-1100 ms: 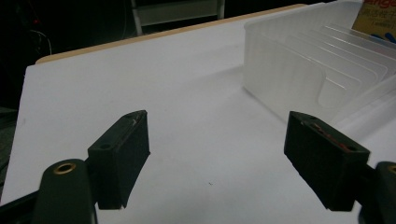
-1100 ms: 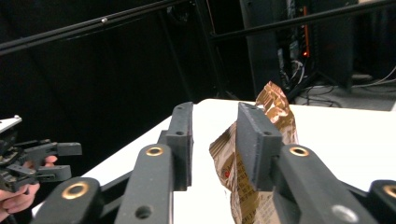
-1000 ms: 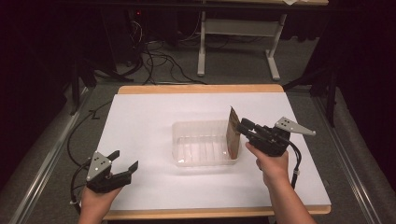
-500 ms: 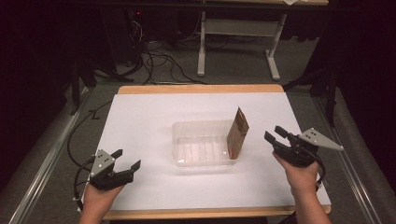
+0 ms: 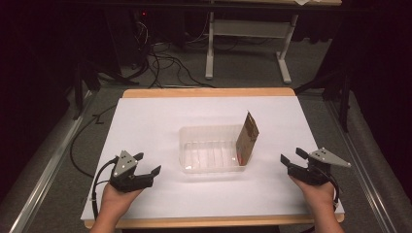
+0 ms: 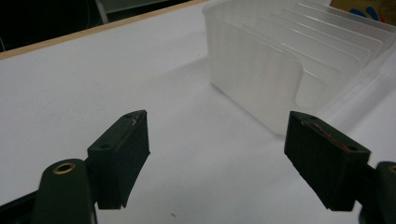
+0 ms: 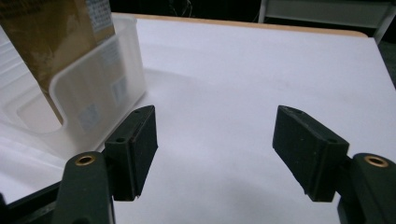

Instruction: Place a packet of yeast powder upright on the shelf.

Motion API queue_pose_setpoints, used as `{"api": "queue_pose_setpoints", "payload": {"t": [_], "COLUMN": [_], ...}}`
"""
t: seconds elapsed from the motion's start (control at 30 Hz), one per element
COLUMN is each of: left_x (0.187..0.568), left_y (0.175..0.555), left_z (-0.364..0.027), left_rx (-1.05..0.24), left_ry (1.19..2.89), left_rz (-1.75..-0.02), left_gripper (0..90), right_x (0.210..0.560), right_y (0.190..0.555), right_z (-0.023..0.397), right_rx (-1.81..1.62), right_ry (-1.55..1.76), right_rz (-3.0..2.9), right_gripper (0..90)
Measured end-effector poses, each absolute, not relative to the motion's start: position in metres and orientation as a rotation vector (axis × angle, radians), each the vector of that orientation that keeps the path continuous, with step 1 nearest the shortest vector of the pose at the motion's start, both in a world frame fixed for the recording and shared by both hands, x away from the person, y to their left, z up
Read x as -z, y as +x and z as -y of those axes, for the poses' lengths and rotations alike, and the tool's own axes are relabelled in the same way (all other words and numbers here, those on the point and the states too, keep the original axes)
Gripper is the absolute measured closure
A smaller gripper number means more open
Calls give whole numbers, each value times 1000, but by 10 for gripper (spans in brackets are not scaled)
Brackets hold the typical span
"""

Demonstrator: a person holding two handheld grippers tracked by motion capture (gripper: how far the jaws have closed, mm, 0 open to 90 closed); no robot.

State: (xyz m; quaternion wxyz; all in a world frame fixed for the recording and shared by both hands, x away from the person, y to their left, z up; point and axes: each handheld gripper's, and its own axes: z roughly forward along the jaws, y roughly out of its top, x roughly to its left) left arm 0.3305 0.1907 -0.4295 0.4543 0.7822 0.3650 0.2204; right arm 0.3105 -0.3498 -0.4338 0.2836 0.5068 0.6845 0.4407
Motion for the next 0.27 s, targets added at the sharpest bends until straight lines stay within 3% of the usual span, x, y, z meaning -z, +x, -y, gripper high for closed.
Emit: {"api": "queue_pose_setpoints", "payload": {"t": [0.27], "left_x": [427], "left_y": [325], "left_z": [-196], "left_rx": [-562], "left_ry": [1915], "left_rz": [-906], "left_gripper": [225], "right_x": [436], "right_y": [313], "right_z": [360], "right_rx": [-1188], "right_ry": [1400], "right_rz": [-1808], "right_gripper": [322]}}
